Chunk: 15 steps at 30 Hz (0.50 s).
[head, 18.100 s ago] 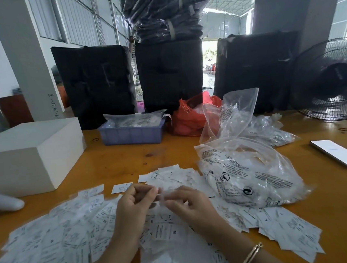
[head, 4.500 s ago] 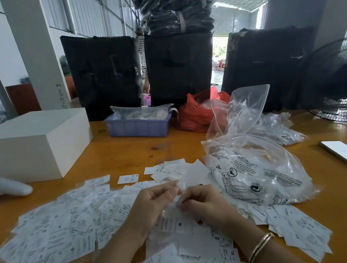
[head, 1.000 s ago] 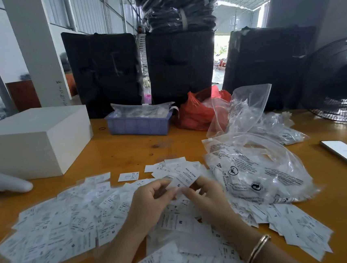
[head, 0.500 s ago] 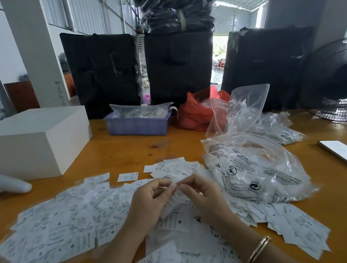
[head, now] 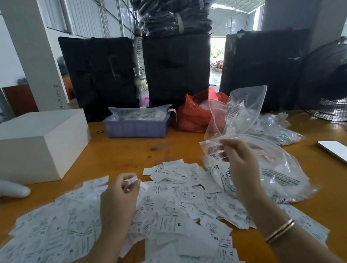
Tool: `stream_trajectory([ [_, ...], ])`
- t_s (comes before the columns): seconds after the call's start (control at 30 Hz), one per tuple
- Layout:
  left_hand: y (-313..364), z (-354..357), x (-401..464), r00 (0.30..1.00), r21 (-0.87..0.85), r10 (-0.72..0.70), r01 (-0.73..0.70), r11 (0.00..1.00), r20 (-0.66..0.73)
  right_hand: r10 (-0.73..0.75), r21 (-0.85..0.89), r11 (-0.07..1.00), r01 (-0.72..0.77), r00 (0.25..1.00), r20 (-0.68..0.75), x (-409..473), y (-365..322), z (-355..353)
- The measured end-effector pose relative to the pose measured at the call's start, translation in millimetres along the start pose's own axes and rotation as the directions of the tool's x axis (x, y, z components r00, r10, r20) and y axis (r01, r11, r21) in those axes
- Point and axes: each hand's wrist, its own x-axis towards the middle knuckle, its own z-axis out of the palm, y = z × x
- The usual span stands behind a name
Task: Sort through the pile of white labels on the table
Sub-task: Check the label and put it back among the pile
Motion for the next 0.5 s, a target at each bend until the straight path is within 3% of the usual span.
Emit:
stream_trajectory([
  [0.1,-6,-5,3,0.998,0.348,0.039,-0.056,0.936,0.056,-0.033,-0.339,0.941,-0.004,0.994,-0.103,37,11,-23],
  [0.17,-6,-4,2,0.990,0.528,0.104,-0.141,0.838,0.099,0.036,-0.575,0.815,-0.071,0.997,-0.073,58,24,-40],
  [0.27,-2,0,0,0.949,0.445,0.284,-0.316,0.838,0.138,0.232,-0.902,0.430,-0.032,0.970,0.077,77,46,-63],
  [0.33,1,4,-5,0.883,0.359,0.430,-0.469,0.807,0.189,0.320,-0.975,0.220,0.033,0.942,0.104,78,56,-69],
  [0.4,6,8,-11,0.806,0.249,0.525,-0.586,0.771,0.273,0.332,-0.981,0.195,0.018,0.940,0.083,76,59,-70],
  [0.5,8,13,-19,0.727,0.113,0.571,-0.649,0.752,0.381,0.277,-0.975,0.222,0.004,0.958,0.067,73,59,-67],
])
